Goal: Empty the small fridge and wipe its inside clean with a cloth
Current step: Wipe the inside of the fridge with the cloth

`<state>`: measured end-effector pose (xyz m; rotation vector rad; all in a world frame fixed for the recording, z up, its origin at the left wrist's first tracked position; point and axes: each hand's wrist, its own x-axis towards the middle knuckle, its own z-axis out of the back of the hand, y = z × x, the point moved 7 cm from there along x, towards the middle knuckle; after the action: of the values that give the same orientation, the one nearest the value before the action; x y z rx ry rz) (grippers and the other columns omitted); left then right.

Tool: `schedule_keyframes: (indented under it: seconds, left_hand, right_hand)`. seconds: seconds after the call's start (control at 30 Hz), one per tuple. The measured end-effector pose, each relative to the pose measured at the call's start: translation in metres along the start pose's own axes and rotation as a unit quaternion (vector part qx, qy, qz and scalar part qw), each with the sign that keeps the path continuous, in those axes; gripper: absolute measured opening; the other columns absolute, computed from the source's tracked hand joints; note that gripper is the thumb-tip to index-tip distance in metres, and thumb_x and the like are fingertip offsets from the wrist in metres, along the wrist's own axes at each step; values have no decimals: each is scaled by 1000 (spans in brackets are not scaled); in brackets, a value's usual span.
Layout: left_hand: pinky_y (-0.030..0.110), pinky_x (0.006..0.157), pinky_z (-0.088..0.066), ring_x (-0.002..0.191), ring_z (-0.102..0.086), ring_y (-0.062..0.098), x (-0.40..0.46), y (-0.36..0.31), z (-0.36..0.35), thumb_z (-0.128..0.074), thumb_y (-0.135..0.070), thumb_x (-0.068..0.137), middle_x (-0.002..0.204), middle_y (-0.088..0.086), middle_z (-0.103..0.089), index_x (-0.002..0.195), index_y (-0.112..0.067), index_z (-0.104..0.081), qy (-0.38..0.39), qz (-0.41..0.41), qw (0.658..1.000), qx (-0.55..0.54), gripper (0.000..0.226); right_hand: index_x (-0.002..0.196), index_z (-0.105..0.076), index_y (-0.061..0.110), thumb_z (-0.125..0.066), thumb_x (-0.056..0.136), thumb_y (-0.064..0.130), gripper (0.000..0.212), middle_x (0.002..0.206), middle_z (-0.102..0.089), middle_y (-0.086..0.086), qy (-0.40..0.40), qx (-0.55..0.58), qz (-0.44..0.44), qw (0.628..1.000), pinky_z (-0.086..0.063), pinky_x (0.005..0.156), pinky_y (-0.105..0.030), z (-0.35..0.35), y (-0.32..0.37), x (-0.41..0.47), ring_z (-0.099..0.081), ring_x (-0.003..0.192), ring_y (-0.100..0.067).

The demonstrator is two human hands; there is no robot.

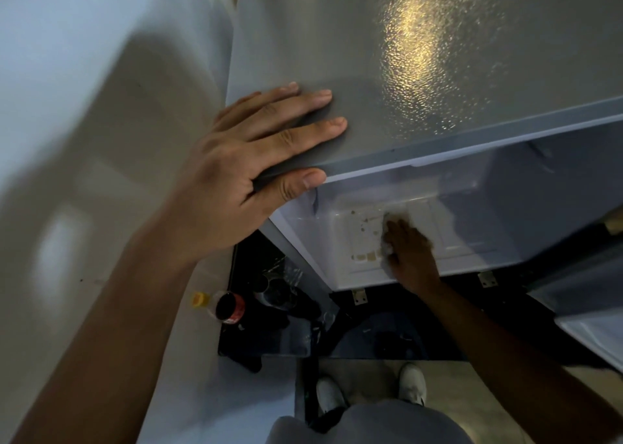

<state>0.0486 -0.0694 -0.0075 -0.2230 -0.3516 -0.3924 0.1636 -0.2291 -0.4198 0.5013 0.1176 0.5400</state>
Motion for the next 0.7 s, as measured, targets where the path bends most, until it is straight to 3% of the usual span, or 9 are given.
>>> schedule_keyframes:
  seconds: [0.13,0.27,0.4,0.57,0.63,0.7]
  left_hand:
    - [54,118,-36,146,-42,27,0,0,0,-58,-32,101,152,8,-50,141,-14,-55,-7,-1,1000,2,44]
    - [54,117,-37,146,-43,28,1,-1,0,-59,-31,101,151,8,-51,140,-12,-56,-6,-3,1000,-2,43]
    - [53,119,-35,147,-41,26,1,0,1,-55,-35,102,152,8,-50,141,-14,-55,-3,3,1000,0,44]
    - [55,118,-35,148,-40,26,1,0,0,-55,-35,102,153,7,-49,141,-14,-55,6,8,1000,-9,44]
    - [55,118,-35,148,-40,26,1,1,0,-55,-35,102,154,7,-48,142,-15,-55,7,10,1000,-10,44]
    - [54,119,-35,148,-40,26,1,1,0,-56,-34,102,153,7,-49,141,-14,-55,5,11,1000,-11,44]
  right_hand:
    - [135,-47,17,-46,88,28,48,136,-60,-18,-32,48,37,998,-47,102,-52,4,-5,-55,-53,122,-37]
    - [126,-60,6,-45,86,25,46,139,-58,-21,-44,50,37,997,-45,104,-52,10,-10,-44,-54,124,-38]
    - [128,-61,3,-61,82,14,48,138,-58,-24,-30,33,-18,999,-43,103,-53,7,-10,-6,-58,118,-43]
    - [116,-58,16,-52,80,28,38,118,-60,-9,3,12,-50,999,-45,92,-43,9,5,43,-61,102,-34]
    - [117,-59,15,-59,82,23,36,121,-59,-10,4,15,-59,998,-43,92,-42,7,7,47,-59,105,-33]
    - [120,-59,15,-54,81,25,41,127,-59,-13,12,3,-46,999,-43,94,-42,3,13,39,-60,107,-35]
